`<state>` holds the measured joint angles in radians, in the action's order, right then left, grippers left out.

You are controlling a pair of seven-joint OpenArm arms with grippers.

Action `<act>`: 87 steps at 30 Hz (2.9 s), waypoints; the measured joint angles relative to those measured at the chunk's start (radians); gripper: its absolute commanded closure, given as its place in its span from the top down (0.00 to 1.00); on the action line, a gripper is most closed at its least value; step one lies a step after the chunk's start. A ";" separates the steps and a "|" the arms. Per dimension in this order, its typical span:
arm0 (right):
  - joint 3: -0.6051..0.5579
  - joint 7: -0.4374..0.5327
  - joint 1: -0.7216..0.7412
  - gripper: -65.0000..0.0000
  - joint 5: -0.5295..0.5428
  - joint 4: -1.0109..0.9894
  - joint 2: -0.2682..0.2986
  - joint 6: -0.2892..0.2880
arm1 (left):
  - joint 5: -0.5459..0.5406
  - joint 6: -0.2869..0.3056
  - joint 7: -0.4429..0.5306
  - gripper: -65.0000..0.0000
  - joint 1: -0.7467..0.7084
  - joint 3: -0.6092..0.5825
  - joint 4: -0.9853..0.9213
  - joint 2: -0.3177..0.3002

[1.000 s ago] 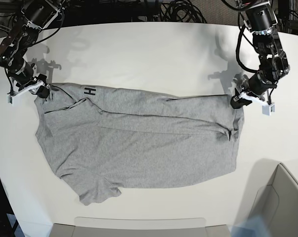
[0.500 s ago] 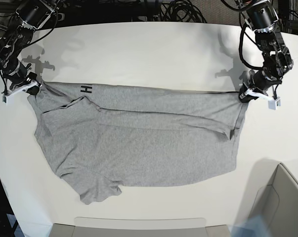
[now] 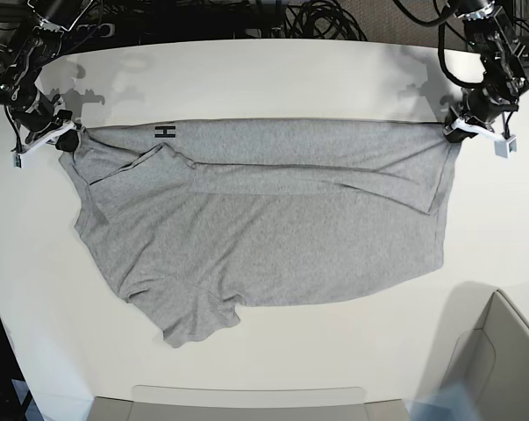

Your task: Fold the T-shirt properly

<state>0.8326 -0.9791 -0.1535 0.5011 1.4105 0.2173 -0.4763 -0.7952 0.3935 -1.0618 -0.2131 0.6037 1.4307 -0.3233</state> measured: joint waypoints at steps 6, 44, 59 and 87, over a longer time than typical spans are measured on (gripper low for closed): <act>-0.001 -0.016 -0.106 0.00 -0.018 0.160 -0.090 0.001 | -0.004 0.109 0.019 0.00 -0.084 0.023 0.003 -0.032; 0.011 0.027 -0.250 0.13 -0.098 0.257 -0.164 -0.095 | -0.015 0.198 0.124 0.26 -0.300 0.086 0.010 -0.074; 0.011 -0.008 -0.264 0.32 -0.179 0.365 -0.219 -0.090 | 0.009 0.184 0.098 0.30 -0.322 0.084 0.129 -0.105; 0.160 -0.105 -0.240 0.43 -0.213 0.636 -0.270 -0.113 | 0.024 0.185 0.093 0.30 -0.339 0.096 0.246 -0.158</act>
<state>0.9924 -1.0840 -0.3939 0.2882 2.0464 -0.0532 -0.5888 -0.7708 0.5781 -0.9684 -0.5518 0.6994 1.6764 -0.4816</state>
